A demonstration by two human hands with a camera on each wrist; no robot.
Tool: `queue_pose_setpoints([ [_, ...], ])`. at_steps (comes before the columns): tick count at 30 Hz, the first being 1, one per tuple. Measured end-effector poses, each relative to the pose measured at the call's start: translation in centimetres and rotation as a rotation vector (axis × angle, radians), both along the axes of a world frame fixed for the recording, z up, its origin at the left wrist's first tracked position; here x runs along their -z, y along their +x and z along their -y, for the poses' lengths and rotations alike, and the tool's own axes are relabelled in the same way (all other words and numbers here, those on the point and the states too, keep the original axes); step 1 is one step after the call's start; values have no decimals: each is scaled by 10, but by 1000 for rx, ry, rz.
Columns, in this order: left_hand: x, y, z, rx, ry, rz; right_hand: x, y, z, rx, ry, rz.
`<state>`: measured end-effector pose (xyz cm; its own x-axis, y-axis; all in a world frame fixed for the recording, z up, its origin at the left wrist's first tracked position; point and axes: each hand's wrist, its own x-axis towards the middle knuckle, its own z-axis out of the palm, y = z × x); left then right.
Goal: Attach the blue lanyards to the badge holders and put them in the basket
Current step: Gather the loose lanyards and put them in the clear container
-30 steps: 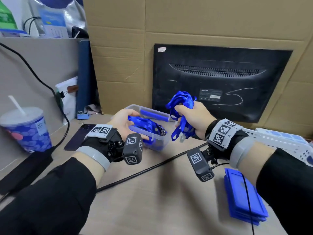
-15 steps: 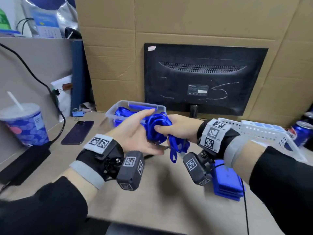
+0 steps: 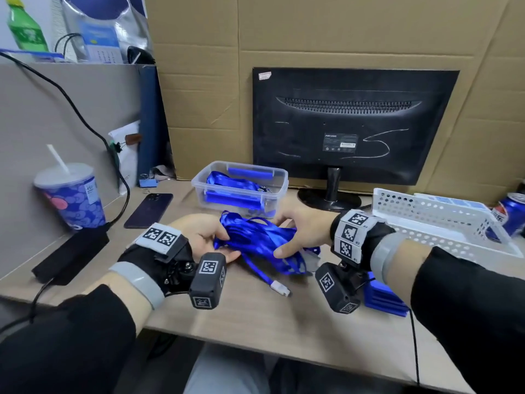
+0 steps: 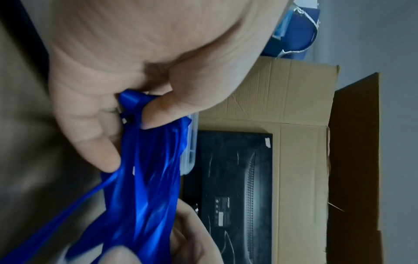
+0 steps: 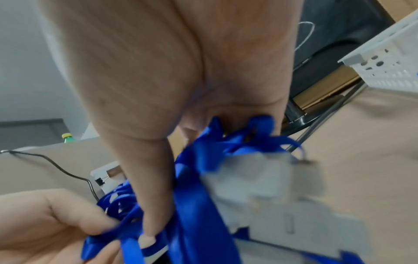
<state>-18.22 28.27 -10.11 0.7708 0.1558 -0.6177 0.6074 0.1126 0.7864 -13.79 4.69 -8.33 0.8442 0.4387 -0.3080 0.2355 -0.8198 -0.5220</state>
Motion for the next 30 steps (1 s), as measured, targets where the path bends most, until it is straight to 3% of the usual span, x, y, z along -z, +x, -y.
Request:
queue_pose_setpoints([
  [4,-15,-2,-10,43,65,-74,-5,2,2,8,-74,55],
  [7,-29,-1,-4,9,89,25,-8,6,0,58,-106,154],
  [12,-39,-2,17,27,138,103,-9,-8,-2,-96,-51,-347],
  [14,-37,0,19,65,147,64,-7,-17,-5,-203,-50,-416],
  [18,-33,2,20,138,110,28,-3,-28,-25,-334,-134,-366],
  [23,-27,3,20,250,93,22,7,-29,-38,-258,-387,-136],
  [30,-24,1,17,243,21,99,10,-35,-41,-266,-436,-134],
])
